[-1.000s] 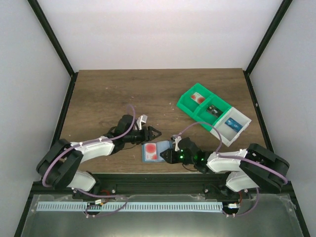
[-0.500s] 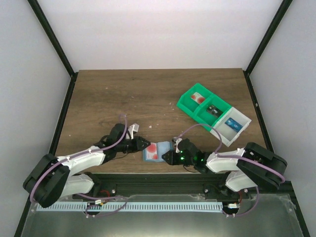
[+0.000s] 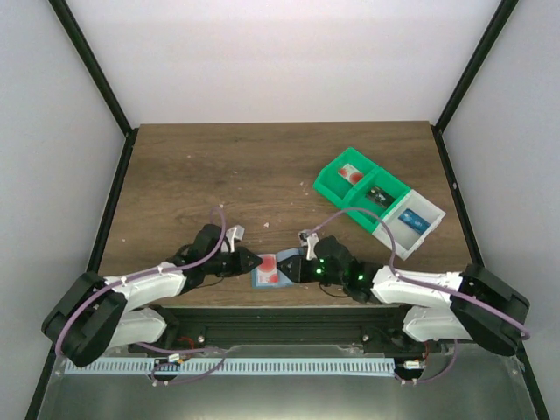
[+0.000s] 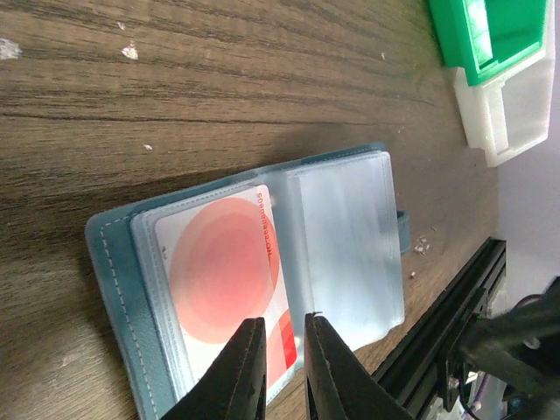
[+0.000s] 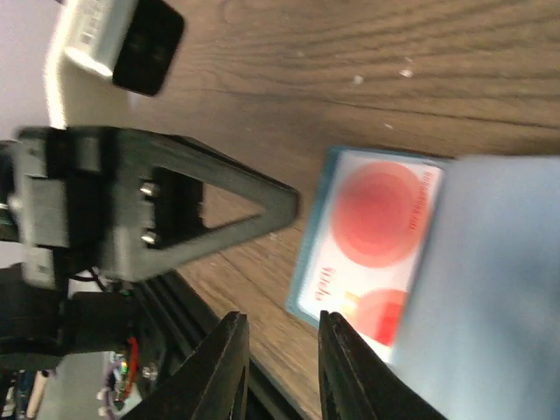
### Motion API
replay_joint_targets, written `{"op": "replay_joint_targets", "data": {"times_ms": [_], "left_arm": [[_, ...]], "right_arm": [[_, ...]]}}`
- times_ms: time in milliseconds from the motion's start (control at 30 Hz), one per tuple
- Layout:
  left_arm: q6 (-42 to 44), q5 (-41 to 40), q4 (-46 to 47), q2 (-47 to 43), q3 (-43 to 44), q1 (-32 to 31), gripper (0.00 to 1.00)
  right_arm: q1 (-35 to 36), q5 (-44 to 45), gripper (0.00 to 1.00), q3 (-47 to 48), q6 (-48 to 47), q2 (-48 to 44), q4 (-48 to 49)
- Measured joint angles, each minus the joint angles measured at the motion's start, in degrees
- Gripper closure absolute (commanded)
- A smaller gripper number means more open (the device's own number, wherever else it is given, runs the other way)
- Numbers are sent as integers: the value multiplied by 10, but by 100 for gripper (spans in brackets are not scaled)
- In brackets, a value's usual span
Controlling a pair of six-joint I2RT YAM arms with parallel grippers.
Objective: Take the credit cards out of the card holder
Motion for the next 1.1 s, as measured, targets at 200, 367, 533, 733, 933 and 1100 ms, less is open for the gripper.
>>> {"op": "replay_joint_targets", "data": {"times_ms": [200,367,533,733,933,1100], "left_arm": [[-1,0,10,-1,-11,0,84],[-6,2,17,-1,-25,0,84],[-11,4,21,-1,-29,1,85],[-10,4,34,10,-30,1,87],[-10,3,43,21,-41,1,87],[-8,0,49,40,-48,1,87]], "right_arm": [[15,-2,76,62,-2,28,-8],[17,6,77,106,-4,90,-7],[17,19,77,107,-10,129,-10],[17,19,77,103,-16,151,4],[9,15,77,91,-16,178,18],[3,13,77,79,-16,179,23]]}}
